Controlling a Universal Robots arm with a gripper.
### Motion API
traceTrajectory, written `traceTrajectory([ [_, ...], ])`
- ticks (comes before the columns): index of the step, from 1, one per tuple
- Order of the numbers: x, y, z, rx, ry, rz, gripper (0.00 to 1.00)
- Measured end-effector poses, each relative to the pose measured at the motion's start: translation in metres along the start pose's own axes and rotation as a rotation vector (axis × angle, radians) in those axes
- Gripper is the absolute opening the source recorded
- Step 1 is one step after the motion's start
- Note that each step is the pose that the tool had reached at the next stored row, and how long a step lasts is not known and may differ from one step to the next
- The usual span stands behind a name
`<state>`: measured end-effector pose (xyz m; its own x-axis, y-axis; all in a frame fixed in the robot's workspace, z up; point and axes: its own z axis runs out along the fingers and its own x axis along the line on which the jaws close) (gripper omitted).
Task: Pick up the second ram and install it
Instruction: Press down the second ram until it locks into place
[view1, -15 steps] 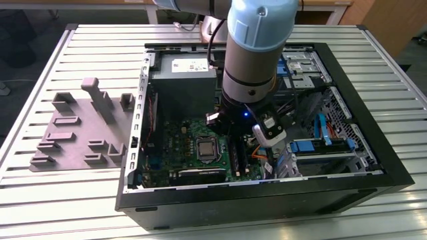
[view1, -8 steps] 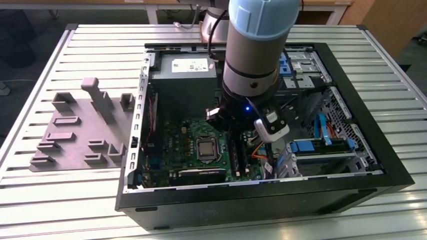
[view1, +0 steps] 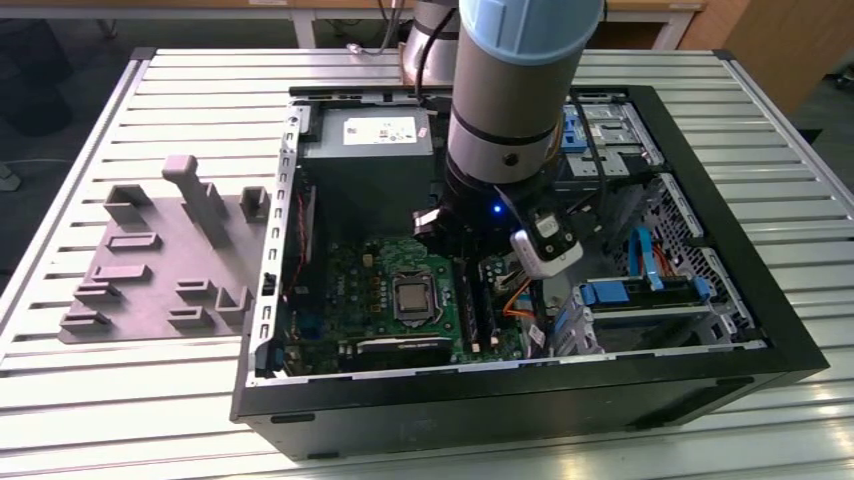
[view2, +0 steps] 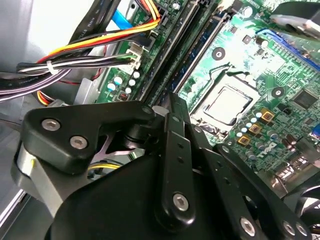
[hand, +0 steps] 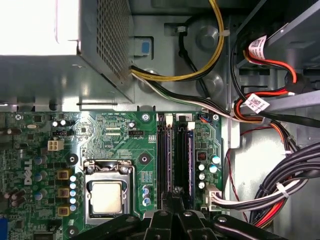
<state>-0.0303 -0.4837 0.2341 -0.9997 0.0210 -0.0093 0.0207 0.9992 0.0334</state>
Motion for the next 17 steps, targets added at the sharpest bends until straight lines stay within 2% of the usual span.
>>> traceTrajectory([
  [3, 0.0, 0.0, 0.0014, 0.0001, 0.0001, 0.0, 0.11],
  [17, 0.0001, -0.0006, 0.0182, 0.0009, 0.0002, 0.0, 0.11],
])
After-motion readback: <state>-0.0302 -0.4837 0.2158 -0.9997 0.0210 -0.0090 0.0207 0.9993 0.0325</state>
